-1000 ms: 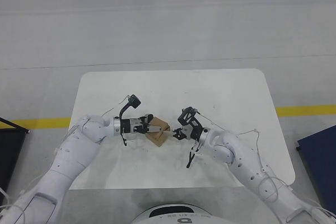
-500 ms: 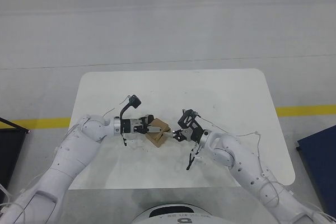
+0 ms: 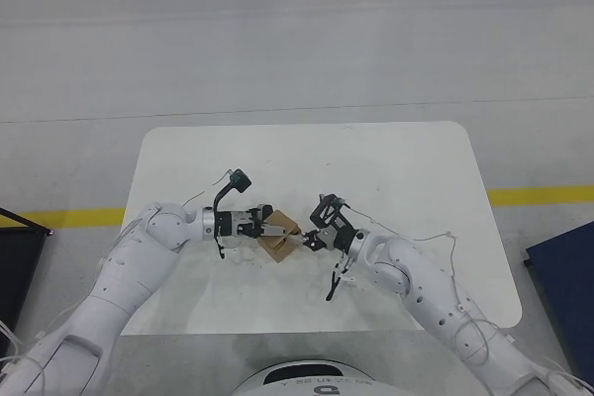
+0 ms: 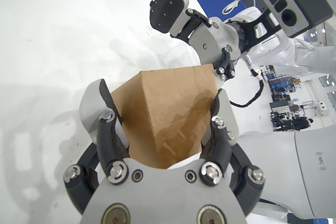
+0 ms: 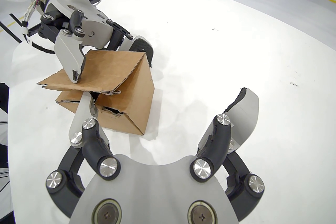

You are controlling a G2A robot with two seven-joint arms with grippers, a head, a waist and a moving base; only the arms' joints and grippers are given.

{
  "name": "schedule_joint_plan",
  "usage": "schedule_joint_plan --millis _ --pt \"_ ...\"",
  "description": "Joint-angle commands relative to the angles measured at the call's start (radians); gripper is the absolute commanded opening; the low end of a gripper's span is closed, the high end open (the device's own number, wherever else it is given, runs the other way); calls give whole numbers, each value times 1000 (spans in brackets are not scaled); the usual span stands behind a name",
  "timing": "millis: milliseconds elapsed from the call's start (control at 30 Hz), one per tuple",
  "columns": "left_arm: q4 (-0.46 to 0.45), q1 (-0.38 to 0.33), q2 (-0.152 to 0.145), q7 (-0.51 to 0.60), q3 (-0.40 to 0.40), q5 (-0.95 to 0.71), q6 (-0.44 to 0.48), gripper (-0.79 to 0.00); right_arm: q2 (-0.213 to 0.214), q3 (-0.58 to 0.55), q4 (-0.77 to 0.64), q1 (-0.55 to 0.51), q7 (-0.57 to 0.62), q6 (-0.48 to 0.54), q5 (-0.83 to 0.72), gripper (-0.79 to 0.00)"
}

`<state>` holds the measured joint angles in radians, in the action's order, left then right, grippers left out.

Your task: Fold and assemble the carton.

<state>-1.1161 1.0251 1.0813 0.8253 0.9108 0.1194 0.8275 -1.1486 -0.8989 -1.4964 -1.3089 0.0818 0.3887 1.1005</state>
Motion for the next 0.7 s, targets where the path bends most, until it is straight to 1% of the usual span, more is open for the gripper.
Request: schedule_joint_plan --millis 0,300,500,567,667 --pt "3 -1 0 0 -1 2 -1 -117 1 -5 -2 -4 -1 6 4 0" --pt "5 -7 0 -7 -13 25 -17 -120 10 -32 -28 -31 12 39 43 0" --pt "6 -12 1 -14 -20 42 -27 -129 19 -60 -46 -54 -4 84 41 0" --pt "7 -13 1 -15 -22 46 -30 -123 21 -76 -48 -62 -29 96 17 0" --pt "9 -15 1 -20 -25 56 -34 -123 17 -96 -51 -82 -98 67 -55 0"
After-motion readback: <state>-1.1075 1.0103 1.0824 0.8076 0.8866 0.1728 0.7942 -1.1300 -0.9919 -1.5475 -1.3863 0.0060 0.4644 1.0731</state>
